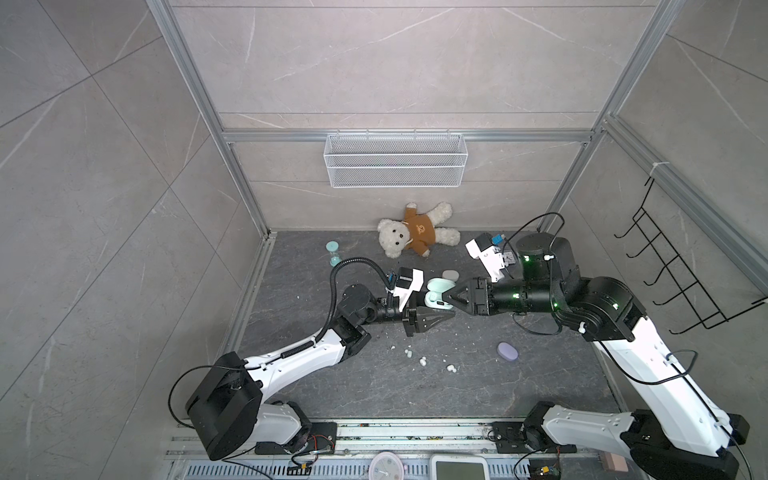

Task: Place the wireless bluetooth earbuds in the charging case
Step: 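Open the right gripper and draw it back from the case, then move the right gripper over the remaining earbuds on the table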

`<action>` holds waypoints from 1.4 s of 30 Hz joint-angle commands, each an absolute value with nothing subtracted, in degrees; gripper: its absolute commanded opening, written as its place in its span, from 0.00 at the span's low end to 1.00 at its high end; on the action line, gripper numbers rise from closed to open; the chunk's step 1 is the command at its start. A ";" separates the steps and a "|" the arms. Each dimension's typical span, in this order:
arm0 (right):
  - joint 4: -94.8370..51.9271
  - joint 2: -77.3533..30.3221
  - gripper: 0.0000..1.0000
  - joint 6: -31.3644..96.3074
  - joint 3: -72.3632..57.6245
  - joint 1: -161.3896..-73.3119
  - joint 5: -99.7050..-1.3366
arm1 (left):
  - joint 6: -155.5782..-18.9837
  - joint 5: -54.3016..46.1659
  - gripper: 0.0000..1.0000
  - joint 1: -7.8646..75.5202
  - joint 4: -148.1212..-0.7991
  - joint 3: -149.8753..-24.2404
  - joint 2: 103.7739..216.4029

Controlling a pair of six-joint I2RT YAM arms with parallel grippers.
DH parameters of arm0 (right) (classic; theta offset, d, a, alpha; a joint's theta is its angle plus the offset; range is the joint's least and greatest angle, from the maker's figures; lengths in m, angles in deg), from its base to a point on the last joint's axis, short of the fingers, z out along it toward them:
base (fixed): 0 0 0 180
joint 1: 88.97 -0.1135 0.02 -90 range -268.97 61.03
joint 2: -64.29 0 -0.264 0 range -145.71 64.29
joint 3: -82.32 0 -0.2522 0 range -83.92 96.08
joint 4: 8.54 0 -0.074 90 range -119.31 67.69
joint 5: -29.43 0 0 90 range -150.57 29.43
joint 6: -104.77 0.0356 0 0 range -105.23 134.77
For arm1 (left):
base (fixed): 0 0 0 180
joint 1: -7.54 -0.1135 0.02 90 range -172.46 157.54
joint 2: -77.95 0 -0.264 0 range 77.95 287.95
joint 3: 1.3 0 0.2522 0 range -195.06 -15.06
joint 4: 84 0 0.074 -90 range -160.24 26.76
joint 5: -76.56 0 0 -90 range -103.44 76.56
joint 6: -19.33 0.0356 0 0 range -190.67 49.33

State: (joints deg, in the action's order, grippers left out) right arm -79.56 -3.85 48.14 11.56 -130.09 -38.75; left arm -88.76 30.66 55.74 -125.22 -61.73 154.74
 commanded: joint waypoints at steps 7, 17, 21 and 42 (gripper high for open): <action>-83.55 -0.92 0.46 48.49 11.76 -131.98 -38.01 | -87.40 29.30 0.29 53.39 -121.45 -57.73 146.43; -83.39 3.65 0.50 51.58 3.75 -131.95 -40.57 | -83.13 27.22 0.28 51.75 -109.52 -53.28 135.74; -81.93 5.52 0.54 52.81 -1.31 -131.96 -44.25 | -82.41 26.59 0.28 51.75 -106.56 -51.66 131.85; -59.37 -22.80 0.62 46.37 -19.14 -138.49 -58.65 | -78.59 23.88 0.28 51.74 -97.91 -48.90 120.88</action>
State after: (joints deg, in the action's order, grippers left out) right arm -64.17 -20.07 48.55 -18.54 -136.80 -54.77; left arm -80.74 24.58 52.01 -97.83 -48.20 122.02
